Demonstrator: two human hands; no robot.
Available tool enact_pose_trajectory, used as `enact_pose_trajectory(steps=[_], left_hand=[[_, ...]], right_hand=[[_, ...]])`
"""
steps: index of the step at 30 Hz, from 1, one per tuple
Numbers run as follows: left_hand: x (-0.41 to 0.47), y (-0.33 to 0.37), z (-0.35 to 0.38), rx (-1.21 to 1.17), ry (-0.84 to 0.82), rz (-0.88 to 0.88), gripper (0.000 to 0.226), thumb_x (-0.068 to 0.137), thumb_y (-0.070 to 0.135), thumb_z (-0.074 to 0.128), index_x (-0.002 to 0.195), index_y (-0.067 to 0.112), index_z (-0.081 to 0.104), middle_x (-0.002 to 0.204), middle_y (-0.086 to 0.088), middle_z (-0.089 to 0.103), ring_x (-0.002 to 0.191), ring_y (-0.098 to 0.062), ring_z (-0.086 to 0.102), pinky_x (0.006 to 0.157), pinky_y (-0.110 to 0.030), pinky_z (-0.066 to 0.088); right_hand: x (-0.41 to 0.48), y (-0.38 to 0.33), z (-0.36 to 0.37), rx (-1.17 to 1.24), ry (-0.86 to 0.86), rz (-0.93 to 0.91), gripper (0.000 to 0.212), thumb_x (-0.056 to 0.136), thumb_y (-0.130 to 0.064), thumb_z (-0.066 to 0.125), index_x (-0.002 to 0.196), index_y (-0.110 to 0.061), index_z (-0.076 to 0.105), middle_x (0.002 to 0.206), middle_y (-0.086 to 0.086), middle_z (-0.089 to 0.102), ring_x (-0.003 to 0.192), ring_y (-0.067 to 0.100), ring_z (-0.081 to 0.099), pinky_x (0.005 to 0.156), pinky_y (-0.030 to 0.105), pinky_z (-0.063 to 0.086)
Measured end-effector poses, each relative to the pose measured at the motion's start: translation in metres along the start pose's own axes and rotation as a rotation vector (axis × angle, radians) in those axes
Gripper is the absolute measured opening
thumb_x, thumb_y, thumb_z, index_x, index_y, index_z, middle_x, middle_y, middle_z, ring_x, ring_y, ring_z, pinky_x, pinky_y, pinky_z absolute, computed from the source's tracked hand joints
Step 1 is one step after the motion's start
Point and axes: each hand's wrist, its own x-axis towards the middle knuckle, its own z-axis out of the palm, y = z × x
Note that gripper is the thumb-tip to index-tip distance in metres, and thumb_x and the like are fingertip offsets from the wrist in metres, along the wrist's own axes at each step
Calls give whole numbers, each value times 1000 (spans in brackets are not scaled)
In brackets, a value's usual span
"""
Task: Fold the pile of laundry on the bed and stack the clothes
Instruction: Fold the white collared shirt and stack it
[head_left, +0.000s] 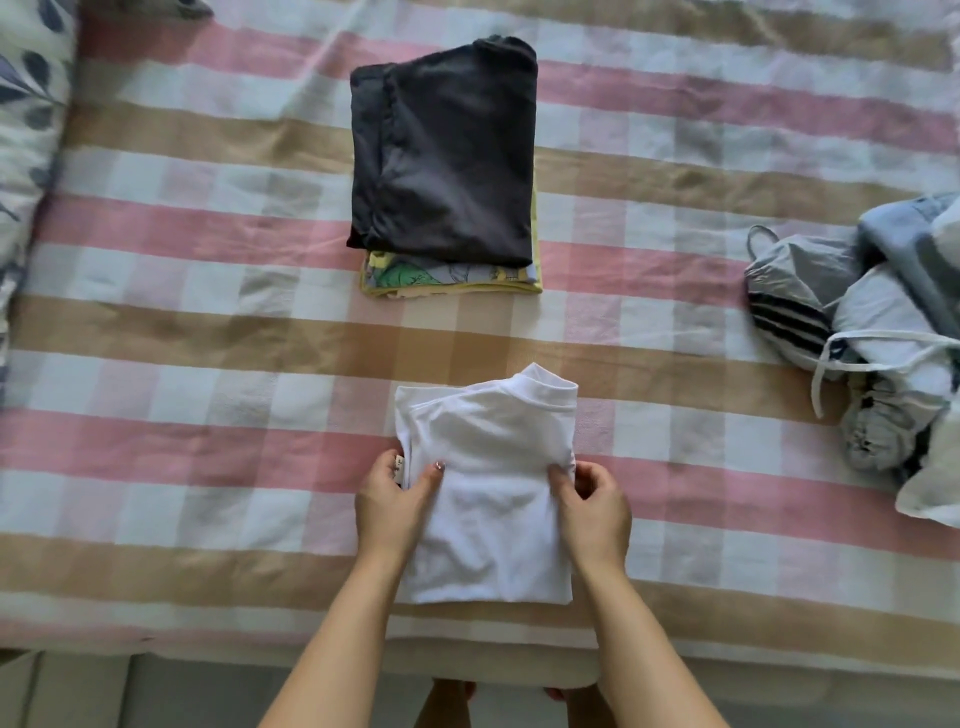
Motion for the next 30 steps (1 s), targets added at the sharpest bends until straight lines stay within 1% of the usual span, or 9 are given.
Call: enact_pose_trajectory(steps=[3,6,8,11,13,17,22,25,30], left_hand=[[0,-2,-2,-8,-11,-17,20,84,25,66,77,8,59,70,0,63,68,-17,57,57,-16,42],[-9,-4,3,-56,-71,-96,20,87,27,63,93,8,63,87,-6,69,84,-22,64,76,-34,51],[-14,-2,6,-80,-78,-89,21,89,24,59,100,7,62,95,-8,68,92,-25,63,84,-42,51],[-19,13,2,-117,-68,-62,16,91,21,57,100,9,61,95,-4,68,92,-23,63,82,-40,51],[-22,28,-5,-154,-60,-18,8,91,20,57,95,15,62,91,3,69,89,-16,64,74,-32,50],[-9,78,-31,-287,-92,84,9,92,16,55,94,22,62,87,8,71,83,-9,66,71,-27,51],[47,161,-63,-420,-119,262,18,81,30,55,97,31,63,95,6,70,85,-11,67,68,-24,53],[104,212,-71,-455,-139,311,19,79,25,56,95,34,62,91,9,70,83,-10,67,65,-21,52],[206,263,-61,-442,-113,332,22,90,8,54,106,23,57,103,0,67,93,-21,64,81,-35,53]], right_hand=[[4,0,0,-61,15,15,26,89,-38,57,77,-15,58,70,-1,61,69,22,56,61,34,41],[-5,4,0,-67,-33,-28,34,88,-40,57,69,-12,50,59,-3,49,57,16,47,53,31,33],[-12,6,1,8,-129,-24,33,87,-39,60,72,-9,53,58,-2,49,55,13,45,53,29,33],[-21,-1,-1,131,-150,-7,26,89,-33,58,76,-11,58,63,-2,55,59,14,50,54,22,38],[-25,-15,-6,198,-102,-40,17,90,-27,57,78,-16,60,69,-3,63,65,13,58,56,17,42],[-21,-71,-21,297,-68,-150,14,89,-26,58,79,-18,62,76,-1,68,72,11,64,64,25,49],[17,-181,-23,377,-59,-367,14,89,-27,58,79,-18,63,75,-1,67,65,4,61,55,17,46],[63,-248,-11,394,-54,-455,12,91,-26,57,83,-18,62,75,-1,67,66,8,62,59,17,46],[145,-317,26,377,-54,-497,7,93,-23,55,90,-18,59,79,-10,62,73,7,57,65,19,44]])
